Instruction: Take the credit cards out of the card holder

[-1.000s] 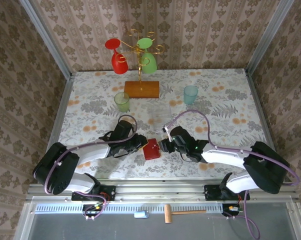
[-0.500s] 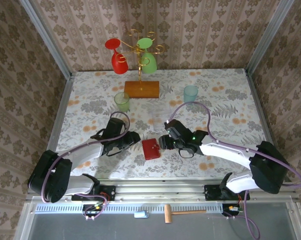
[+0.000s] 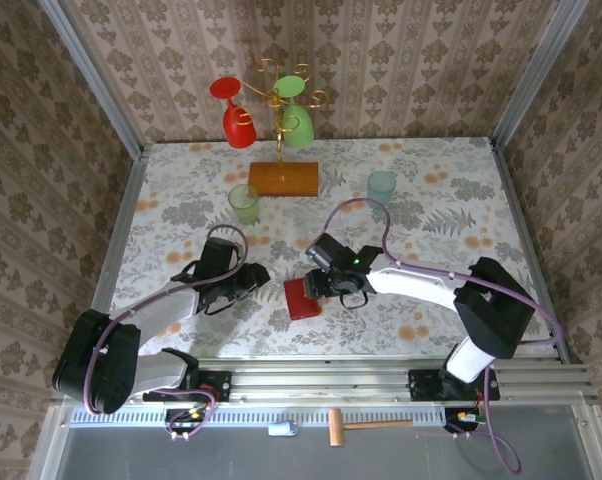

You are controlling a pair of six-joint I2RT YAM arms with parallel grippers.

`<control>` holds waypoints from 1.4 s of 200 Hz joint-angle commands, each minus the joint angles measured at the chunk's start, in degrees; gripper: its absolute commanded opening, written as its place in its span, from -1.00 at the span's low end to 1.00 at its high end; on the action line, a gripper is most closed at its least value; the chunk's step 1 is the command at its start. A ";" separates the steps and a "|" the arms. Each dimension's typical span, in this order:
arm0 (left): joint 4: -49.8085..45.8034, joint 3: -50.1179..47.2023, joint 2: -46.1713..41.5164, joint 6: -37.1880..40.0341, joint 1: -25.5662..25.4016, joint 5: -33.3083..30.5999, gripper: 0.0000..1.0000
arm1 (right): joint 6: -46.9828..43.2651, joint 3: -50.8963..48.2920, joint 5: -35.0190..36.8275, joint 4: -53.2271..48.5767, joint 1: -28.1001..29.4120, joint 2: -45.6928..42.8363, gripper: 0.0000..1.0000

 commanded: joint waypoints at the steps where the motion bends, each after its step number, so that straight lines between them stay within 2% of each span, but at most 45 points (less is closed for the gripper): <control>1: 1.62 -1.48 0.03 0.55 1.91 2.42 -0.22 | 1.71 3.14 -0.51 -3.48 1.16 2.77 0.13; 73: 3.63 -2.39 1.74 0.52 4.22 4.99 -0.21 | 1.57 6.75 -0.47 -4.68 2.45 9.05 0.08; 128: 5.73 -2.51 3.55 -0.45 4.08 5.95 -0.22 | 1.93 5.39 1.19 -5.26 2.43 8.29 -0.17; 173: 5.65 -0.96 4.50 -0.35 2.23 5.56 -0.22 | 2.60 3.49 2.36 -3.75 1.79 5.97 -0.38; 220: 5.32 1.59 6.55 -0.60 -0.80 4.30 -0.22 | 3.12 2.87 1.12 -1.46 0.73 5.10 -0.37; 280: 6.24 3.91 9.34 -1.63 -4.31 3.54 -0.22 | 3.47 0.99 0.47 0.07 -1.21 4.21 -0.54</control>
